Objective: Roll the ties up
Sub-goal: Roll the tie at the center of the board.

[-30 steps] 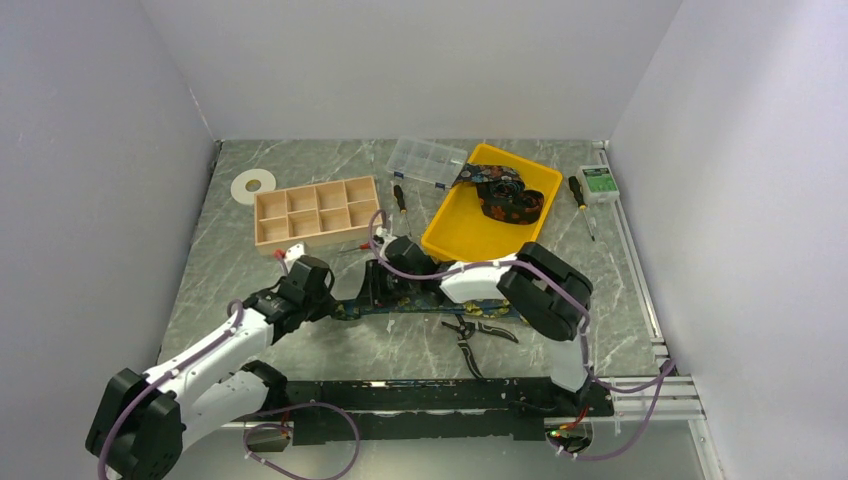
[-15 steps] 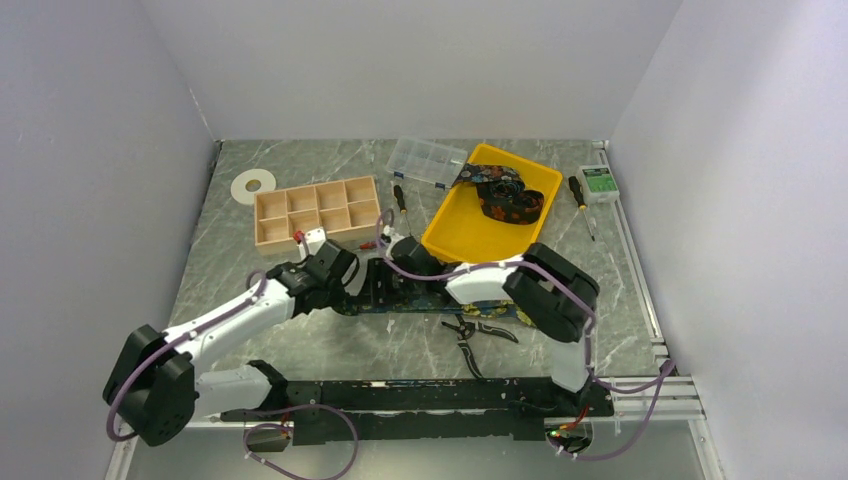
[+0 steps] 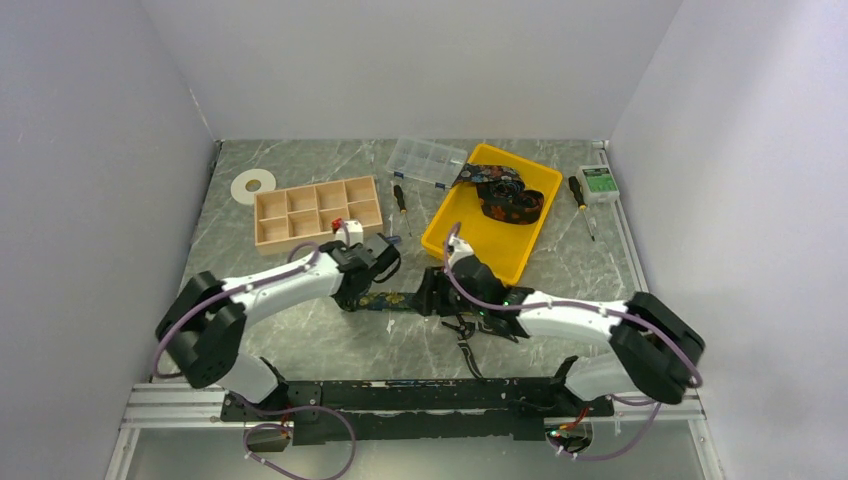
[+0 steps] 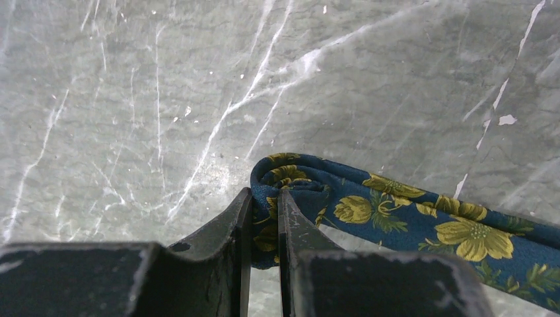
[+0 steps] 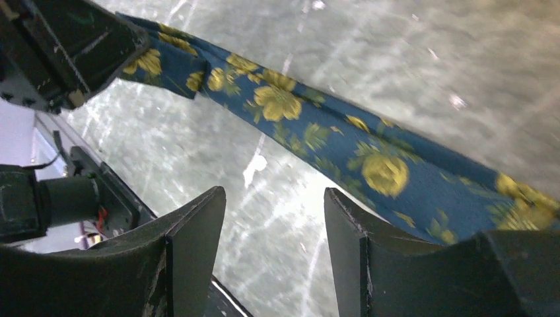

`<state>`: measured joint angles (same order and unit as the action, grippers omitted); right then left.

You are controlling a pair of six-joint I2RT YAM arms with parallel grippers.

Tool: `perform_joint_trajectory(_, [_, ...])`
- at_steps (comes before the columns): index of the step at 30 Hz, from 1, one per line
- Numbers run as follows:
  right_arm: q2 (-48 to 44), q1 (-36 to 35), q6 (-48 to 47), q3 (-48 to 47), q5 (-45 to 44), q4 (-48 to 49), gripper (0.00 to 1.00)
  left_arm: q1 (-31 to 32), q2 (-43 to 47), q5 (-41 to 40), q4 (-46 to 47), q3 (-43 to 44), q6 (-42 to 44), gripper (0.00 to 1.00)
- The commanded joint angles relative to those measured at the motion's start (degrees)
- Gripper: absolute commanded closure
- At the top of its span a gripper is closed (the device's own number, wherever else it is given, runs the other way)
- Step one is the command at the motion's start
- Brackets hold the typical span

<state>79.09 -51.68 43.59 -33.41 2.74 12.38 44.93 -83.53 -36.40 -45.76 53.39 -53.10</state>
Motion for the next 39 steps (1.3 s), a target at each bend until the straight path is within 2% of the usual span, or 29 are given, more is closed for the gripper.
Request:
perform_joint_trajectory(1, [-8.61,-0.07,-1.31,5.86,-5.85,-2.96,0.39,3.44,-6.67,-7.55,-5.94,5.06,-3.23,0.97])
perform_joint_trajectory(8, [-18.92,-0.01,-1.74,11.55,-9.89,-7.62,0.38,8.21,-16.08,-10.97,-11.19,11.56,-8.15,0.97])
perform_joint_trajectory(14, [-20.68,0.0,-1.59,13.32,-10.04,-7.46,0.38,11.06,-20.56,-10.98,-12.73,16.48,-9.42,0.96])
perform_joint_trajectory(17, [-20.26,0.0,-1.17,13.85,-9.97,-6.92,0.38,11.99,-21.48,-9.76,-11.65,17.56,-8.46,0.86])
perform_joint_trajectory(22, [-20.38,0.01,-0.96,14.13,-9.99,-6.71,0.38,12.43,-21.95,-6.07,-7.2,17.25,-5.29,0.6])
perform_joint_trajectory(25, [-20.74,0.01,-1.12,13.97,-10.1,-7.14,0.38,12.45,-21.34,-4.12,-4.95,16.32,-4.18,0.5])
perform_joint_trajectory(29, [-20.54,0.03,-1.18,13.81,-10.14,-7.21,0.37,12.4,-18.85,-1.54,-0.85,14.18,-2.25,0.42])
perform_joint_trajectory(39, [-17.83,0.02,-1.62,12.55,-8.07,-5.02,0.37,11.21,-11.63,5.73,9.59,7.47,2.14,0.32])
